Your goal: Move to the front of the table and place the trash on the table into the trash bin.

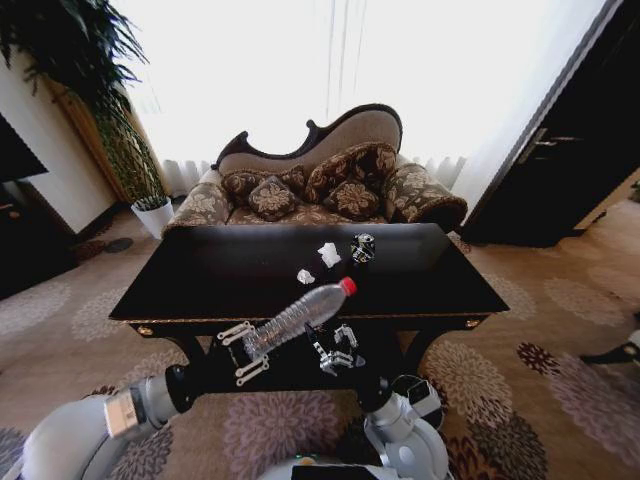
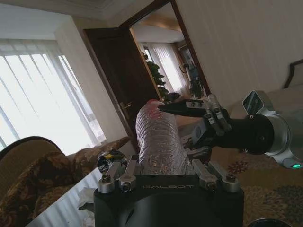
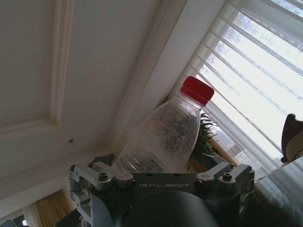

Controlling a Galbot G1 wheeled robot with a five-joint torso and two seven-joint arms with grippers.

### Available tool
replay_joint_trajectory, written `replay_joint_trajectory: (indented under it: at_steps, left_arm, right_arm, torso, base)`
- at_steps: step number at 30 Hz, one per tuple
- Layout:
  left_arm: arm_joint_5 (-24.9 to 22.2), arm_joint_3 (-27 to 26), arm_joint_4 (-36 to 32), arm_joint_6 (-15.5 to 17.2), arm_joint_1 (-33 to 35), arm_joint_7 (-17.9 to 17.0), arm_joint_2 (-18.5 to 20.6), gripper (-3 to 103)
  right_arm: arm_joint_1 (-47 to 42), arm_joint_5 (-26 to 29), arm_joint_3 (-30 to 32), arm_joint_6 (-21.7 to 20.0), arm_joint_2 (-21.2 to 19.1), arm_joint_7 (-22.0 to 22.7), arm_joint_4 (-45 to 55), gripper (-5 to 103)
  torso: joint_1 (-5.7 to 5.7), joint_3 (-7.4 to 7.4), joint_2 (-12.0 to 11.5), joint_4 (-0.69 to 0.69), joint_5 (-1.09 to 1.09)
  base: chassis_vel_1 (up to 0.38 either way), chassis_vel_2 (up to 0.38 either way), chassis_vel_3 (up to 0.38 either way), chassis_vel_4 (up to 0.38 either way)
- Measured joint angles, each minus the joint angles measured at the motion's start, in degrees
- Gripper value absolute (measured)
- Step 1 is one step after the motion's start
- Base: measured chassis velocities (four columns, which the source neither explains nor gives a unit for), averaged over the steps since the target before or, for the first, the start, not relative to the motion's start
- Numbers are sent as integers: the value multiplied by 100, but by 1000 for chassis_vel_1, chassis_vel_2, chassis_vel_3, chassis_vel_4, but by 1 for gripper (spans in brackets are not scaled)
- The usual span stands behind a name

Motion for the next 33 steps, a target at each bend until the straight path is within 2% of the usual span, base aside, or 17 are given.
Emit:
replay_joint_trajectory:
  at_steps: [12,15,16,19,21,22,26,28,31,33]
  left_arm:
    - [117,110,112,-58,-40,117,35,38]
    - [156,134,135,-70,-28,148,-18,38]
    - [156,134,135,-70,-28,148,-18,38]
    - [181,138,119,-72,23,183,-36,37]
    - [184,132,115,-72,34,194,-35,37]
    - [194,116,114,-72,47,211,-32,37]
    - [213,102,114,-71,70,246,-42,37]
    - [248,100,107,-64,93,260,-71,37]
    - [295,99,60,-32,150,223,-108,37]
    - [336,98,21,19,224,153,-135,34]
  right_arm:
    - [-34,-4,-3,22,25,-196,27,101]
    - [-75,-98,-1,124,39,-284,15,93]
    - [-75,-98,-1,124,39,-284,15,93]
    - [-105,-158,0,170,50,-342,13,77]
    - [-109,-173,3,183,55,-361,13,77]
    - [-115,-196,9,194,59,-383,13,66]
    - [-137,-239,20,222,61,-419,13,59]
    - [-142,-256,32,241,60,-450,13,52]
    - [-145,-265,45,250,52,-471,13,49]
    - [-143,-286,52,257,45,-488,6,42]
  torso:
    - [0,0,0,0,0]
    - [0,0,0,0,0]
    - [0,0,0,0,0]
    - [0,0,-1,0,0]
    - [0,0,-1,0,0]
    - [0,0,-1,0,0]
    - [0,0,-1,0,0]
    - [0,0,-1,0,0]
    - [0,0,-1,0,0]
    - [0,0,-1,0,0]
  base:
    - [0,0,0,0]
    - [0,0,0,0]
    - [0,0,0,0]
    - [0,0,0,0]
    - [0,0,0,0]
    - [0,0,0,0]
    - [0,0,0,0]
    - [0,0,0,0]
    - [0,0,0,0]
    - [0,0,0,0]
